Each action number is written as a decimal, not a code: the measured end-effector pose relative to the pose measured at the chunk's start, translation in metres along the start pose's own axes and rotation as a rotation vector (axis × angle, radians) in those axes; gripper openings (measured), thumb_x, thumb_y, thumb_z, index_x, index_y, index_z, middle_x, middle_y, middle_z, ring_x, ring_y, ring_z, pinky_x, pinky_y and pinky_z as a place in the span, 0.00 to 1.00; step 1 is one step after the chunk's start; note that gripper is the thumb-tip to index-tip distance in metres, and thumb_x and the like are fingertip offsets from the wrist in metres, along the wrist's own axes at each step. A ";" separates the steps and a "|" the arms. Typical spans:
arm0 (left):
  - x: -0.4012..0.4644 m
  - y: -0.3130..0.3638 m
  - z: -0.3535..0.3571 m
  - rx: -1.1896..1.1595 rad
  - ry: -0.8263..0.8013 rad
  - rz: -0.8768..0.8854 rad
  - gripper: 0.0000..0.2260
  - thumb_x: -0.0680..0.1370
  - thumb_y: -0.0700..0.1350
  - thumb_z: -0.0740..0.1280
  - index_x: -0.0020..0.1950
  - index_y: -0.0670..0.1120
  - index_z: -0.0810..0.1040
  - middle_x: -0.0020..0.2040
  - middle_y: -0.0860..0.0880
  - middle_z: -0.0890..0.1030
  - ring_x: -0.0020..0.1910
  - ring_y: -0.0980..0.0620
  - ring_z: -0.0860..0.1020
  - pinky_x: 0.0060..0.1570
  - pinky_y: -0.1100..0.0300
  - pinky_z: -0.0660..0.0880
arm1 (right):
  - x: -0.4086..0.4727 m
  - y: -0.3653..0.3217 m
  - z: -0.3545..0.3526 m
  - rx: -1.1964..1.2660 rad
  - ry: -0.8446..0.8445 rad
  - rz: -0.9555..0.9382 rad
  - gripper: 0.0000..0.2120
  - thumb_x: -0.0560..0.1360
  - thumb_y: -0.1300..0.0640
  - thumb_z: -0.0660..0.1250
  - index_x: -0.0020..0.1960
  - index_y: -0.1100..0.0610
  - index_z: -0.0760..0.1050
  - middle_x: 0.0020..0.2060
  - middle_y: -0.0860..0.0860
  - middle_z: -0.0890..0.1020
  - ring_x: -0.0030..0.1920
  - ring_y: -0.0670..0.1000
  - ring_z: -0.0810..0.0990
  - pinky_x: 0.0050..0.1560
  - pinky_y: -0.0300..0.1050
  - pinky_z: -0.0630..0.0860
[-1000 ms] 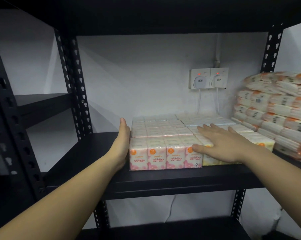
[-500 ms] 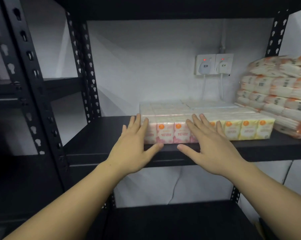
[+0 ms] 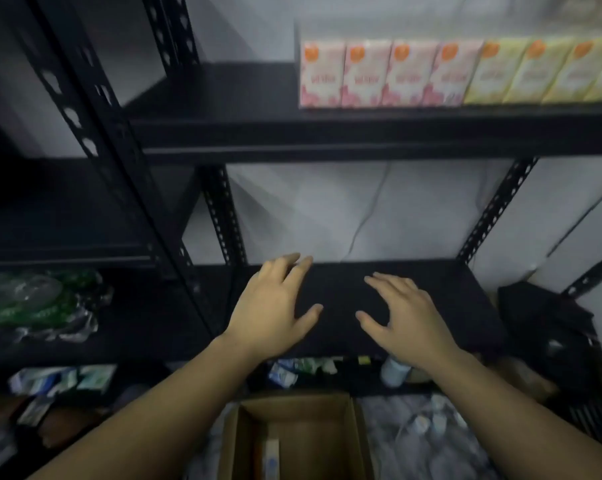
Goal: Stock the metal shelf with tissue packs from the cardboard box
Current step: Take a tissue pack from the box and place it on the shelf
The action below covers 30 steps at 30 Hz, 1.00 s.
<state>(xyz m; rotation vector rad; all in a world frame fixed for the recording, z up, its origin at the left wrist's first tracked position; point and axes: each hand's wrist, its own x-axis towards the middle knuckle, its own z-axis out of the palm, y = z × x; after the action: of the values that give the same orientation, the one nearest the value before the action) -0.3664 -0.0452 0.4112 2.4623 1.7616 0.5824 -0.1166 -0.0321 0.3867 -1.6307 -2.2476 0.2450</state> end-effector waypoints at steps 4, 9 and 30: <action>-0.035 -0.024 0.075 -0.074 -0.196 -0.129 0.36 0.80 0.62 0.66 0.83 0.48 0.61 0.76 0.49 0.68 0.74 0.47 0.66 0.72 0.51 0.69 | -0.025 0.023 0.064 0.050 -0.214 0.050 0.32 0.80 0.38 0.65 0.79 0.51 0.66 0.76 0.47 0.70 0.75 0.51 0.67 0.72 0.50 0.66; -0.088 -0.055 0.180 -0.136 -0.466 -0.275 0.35 0.79 0.61 0.66 0.82 0.49 0.62 0.74 0.49 0.70 0.72 0.45 0.68 0.69 0.50 0.71 | -0.064 0.053 0.160 0.139 -0.423 0.164 0.32 0.79 0.39 0.67 0.78 0.53 0.68 0.74 0.50 0.73 0.73 0.53 0.70 0.71 0.51 0.70; -0.290 -0.171 0.636 -0.363 -0.749 -1.111 0.29 0.79 0.62 0.67 0.75 0.49 0.70 0.70 0.44 0.74 0.69 0.41 0.72 0.64 0.50 0.72 | -0.181 0.184 0.563 0.348 -0.501 0.815 0.43 0.78 0.46 0.71 0.82 0.46 0.48 0.74 0.55 0.70 0.70 0.59 0.73 0.64 0.57 0.73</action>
<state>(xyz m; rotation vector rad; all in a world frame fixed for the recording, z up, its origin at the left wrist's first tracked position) -0.3876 -0.1461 -0.3010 0.9429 1.9931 -0.1236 -0.1177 -0.1067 -0.2283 -2.3574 -1.5337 1.2813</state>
